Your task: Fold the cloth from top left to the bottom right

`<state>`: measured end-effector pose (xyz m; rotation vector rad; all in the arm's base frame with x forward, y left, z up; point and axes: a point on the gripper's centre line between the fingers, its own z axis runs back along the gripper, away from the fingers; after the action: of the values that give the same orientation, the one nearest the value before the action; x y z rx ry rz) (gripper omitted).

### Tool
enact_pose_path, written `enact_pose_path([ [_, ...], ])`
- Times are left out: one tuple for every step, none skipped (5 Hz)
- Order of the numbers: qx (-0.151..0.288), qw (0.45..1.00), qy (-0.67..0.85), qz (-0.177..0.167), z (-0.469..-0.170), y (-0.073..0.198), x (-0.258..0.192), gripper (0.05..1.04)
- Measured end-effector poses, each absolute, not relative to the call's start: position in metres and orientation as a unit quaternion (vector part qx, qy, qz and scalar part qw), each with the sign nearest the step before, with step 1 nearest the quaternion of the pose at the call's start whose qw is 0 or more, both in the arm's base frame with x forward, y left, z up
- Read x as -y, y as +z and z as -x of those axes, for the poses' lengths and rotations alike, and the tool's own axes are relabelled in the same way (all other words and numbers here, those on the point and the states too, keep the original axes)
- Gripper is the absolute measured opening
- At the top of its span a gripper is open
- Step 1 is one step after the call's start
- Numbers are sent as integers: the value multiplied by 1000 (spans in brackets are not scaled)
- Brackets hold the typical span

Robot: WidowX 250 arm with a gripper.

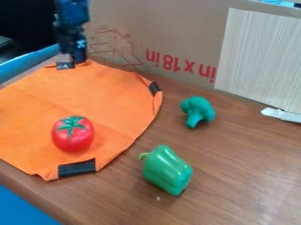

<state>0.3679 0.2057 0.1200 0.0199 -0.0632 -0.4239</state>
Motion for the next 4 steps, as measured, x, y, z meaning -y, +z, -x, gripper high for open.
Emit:
enact_pose_path([
  [40, 970, -242, 7, -368, 115, -220, 998],
  [58, 960, -273, 18, -373, 112, -235, 998],
  [64, 959, -277, 25, -378, 106, -247, 998],
  [59, 954, -292, 26, -383, 102, -252, 998],
])
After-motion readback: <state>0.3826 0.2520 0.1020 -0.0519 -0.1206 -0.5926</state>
